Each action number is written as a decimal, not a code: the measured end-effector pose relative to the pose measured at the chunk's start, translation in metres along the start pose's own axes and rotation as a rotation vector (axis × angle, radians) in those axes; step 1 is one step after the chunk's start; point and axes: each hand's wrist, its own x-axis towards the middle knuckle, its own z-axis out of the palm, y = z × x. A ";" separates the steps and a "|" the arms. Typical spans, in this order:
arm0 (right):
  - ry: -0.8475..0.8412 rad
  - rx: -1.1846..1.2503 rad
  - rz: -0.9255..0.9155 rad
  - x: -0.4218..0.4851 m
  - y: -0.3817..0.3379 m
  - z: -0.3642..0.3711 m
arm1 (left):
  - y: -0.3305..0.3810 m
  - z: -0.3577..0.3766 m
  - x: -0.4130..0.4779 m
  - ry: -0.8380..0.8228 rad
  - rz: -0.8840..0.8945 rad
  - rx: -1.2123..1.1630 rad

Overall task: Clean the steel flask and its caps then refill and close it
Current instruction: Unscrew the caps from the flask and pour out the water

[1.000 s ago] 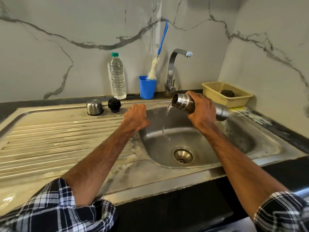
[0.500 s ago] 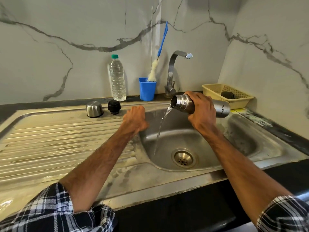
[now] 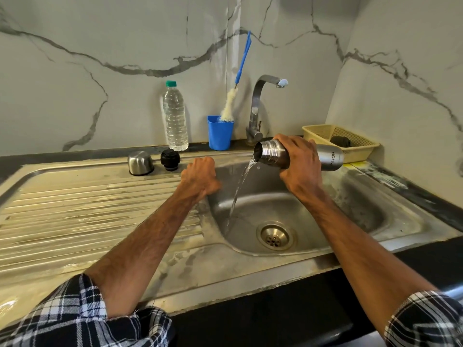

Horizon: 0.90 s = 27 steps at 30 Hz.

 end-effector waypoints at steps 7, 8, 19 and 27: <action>0.005 -0.001 -0.024 0.001 0.002 0.003 | 0.000 0.000 -0.002 -0.008 0.002 -0.007; 0.008 -0.004 -0.030 0.001 0.002 0.004 | 0.000 0.000 -0.002 -0.007 0.006 -0.004; 0.036 -0.026 -0.058 0.004 0.005 0.007 | -0.001 0.000 -0.003 -0.020 0.009 -0.006; 0.059 -0.039 -0.071 0.007 0.007 0.009 | 0.000 0.001 -0.002 -0.014 -0.007 0.004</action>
